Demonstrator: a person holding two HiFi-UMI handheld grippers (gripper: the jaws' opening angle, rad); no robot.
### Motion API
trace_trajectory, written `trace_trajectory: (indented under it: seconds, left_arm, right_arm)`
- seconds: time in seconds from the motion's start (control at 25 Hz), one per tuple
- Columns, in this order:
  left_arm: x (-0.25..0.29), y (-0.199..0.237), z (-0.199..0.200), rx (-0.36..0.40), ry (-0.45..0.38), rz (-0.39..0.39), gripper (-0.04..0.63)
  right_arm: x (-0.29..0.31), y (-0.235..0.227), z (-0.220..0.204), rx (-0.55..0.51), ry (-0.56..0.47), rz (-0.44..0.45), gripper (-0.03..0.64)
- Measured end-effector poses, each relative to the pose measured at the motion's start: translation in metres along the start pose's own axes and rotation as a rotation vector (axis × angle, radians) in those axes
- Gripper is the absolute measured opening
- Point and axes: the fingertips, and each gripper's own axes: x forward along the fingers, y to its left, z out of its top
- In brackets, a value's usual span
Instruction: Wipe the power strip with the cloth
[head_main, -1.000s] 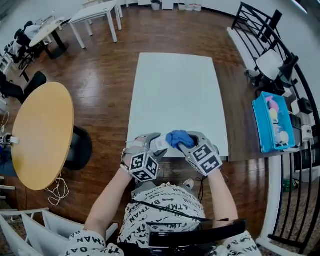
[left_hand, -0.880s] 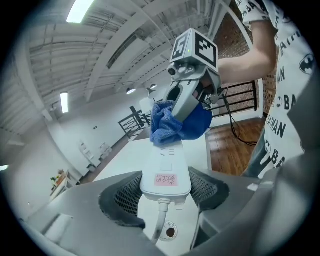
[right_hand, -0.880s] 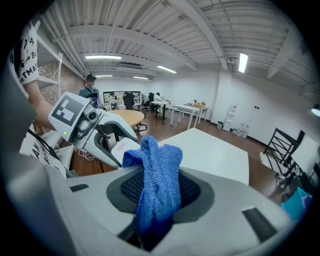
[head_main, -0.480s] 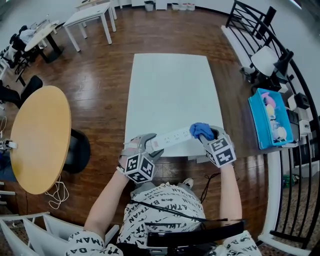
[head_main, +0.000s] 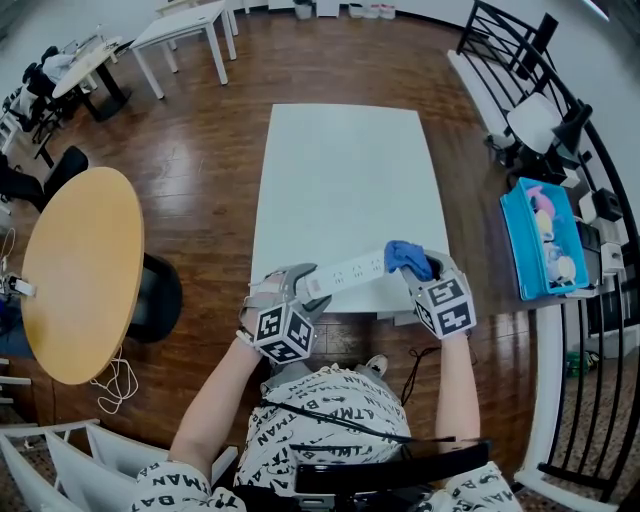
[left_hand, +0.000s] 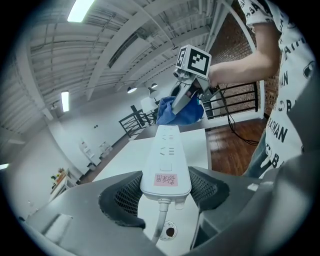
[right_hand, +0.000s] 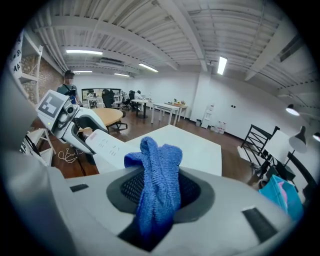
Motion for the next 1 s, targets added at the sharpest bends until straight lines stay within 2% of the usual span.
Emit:
trace_trajectory:
  seconds: [0.16,0.44,0.6,0.84,1.0]
  left_arm:
    - [0.005,0.002,0.005,-0.006,0.002,0.007,0.285]
    - [0.008,0.005,0.004,0.007,0.017,0.005,0.285]
    - [0.010,0.007,0.003,0.015,0.022,0.002,0.285]
    - [0.015,0.005,0.006,0.024,0.023,-0.004,0.285]
    - [0.016,0.004,0.007,0.036,0.017,-0.003,0.285]
  right_arm:
    - [0.008,0.027,0.006,-0.028,0.001,0.044,0.135]
    - [0.014,0.048,0.015,-0.085,0.024,0.041,0.135]
    - [0.016,0.063,0.023,-0.104,0.017,0.077,0.135]
    - [0.018,0.109,0.042,-0.129,-0.010,0.199,0.135]
    - [0.021,0.144,0.053,-0.073,-0.049,0.346,0.135]
